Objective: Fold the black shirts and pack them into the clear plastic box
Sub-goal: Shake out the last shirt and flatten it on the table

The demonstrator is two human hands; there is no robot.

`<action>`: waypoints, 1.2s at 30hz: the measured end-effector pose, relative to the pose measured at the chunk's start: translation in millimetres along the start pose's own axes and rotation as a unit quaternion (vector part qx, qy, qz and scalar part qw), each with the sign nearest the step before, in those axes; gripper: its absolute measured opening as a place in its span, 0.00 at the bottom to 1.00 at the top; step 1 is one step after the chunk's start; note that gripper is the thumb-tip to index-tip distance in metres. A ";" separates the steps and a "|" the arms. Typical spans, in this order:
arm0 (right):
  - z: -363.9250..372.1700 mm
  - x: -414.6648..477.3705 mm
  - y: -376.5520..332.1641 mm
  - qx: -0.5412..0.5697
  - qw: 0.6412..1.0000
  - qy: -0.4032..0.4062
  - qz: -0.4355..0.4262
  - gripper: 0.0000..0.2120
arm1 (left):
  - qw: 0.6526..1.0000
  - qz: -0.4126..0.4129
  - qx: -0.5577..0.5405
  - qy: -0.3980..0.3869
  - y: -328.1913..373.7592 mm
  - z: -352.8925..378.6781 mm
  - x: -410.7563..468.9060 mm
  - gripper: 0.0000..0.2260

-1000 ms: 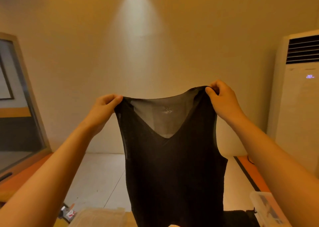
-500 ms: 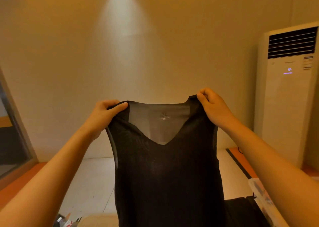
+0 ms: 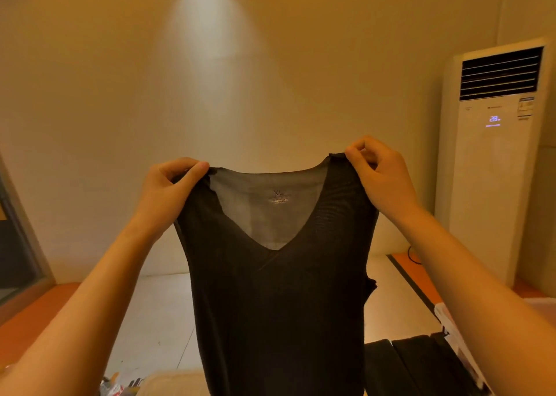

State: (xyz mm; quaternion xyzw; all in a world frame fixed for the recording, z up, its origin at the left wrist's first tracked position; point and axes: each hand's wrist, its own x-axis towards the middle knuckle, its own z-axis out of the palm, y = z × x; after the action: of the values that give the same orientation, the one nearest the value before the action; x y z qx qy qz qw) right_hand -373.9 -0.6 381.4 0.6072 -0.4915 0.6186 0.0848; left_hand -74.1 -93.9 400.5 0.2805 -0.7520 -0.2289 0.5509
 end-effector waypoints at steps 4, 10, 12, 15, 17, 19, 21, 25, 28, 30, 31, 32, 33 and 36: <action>-7.5 -2.0 -21.1 0.003 1.000 -0.002 -0.027 0.07 | 0.999 0.032 -0.007 0.007 9.8 -12.5 -8.9 0.08; -19.7 2.6 -42.5 0.022 0.998 0.019 -0.056 0.08 | 0.997 0.041 -0.058 0.038 26.5 -21.7 -17.1 0.06; -23.9 2.2 -48.1 0.028 0.997 0.031 -0.069 0.08 | 0.995 0.045 -0.071 0.052 29.6 -23.6 -19.1 0.07; -30.5 0.4 -57.0 0.028 0.995 0.046 -0.089 0.11 | 0.994 0.053 -0.074 0.068 34.6 -23.5 -22.1 0.14; -35.0 -0.2 -62.5 0.027 0.993 0.056 -0.104 0.11 | 0.992 0.059 -0.082 0.072 39.1 -23.5 -23.6 0.16; -39.5 0.3 -66.2 0.026 0.991 0.061 -0.115 0.11 | 0.991 0.065 -0.094 0.073 43.3 -24.1 -23.6 0.17; -43.0 2.2 -67.8 0.027 0.991 0.062 -0.117 0.11 | 0.990 0.067 -0.104 0.075 45.1 -25.0 -21.8 0.17; -43.5 5.6 -61.0 0.037 0.994 0.044 -0.091 0.10 | 0.990 0.058 -0.109 0.068 38.7 -21.4 -17.0 0.16; -31.7 6.4 -38.1 0.026 0.999 -0.007 -0.032 0.09 | 0.994 0.012 -0.103 0.033 16.9 -9.3 -12.0 0.14; -16.6 3.0 -7.5 0.009 0.997 -0.073 0.033 0.09 | 0.996 -0.033 -0.083 -0.009 -9.7 4.5 -11.1 0.13; -7.1 -1.4 12.6 0.001 0.993 -0.101 0.067 0.09 | 0.995 -0.059 -0.071 -0.025 -27.3 12.9 -12.3 0.12; 3.0 -8.1 34.9 -0.008 0.987 -0.125 0.100 0.10 | 0.994 -0.087 -0.060 -0.038 -47.3 22.4 -15.2 0.12; 13.9 -17.6 58.3 -0.017 0.980 -0.148 0.133 0.11 | 0.991 -0.117 -0.045 -0.052 -70.0 33.0 -20.2 0.11; 46.4 -60.8 126.2 -0.043 0.947 -0.213 0.237 0.13 | 0.973 -0.201 0.015 -0.110 -143.1 69.7 -48.4 0.08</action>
State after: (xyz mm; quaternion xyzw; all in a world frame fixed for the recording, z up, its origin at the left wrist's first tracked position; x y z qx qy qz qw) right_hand -416.4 -67.0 256.7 0.5864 -0.6539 0.4556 -0.1450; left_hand -105.1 -164.4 253.1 0.4073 -0.7397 -0.3525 0.4034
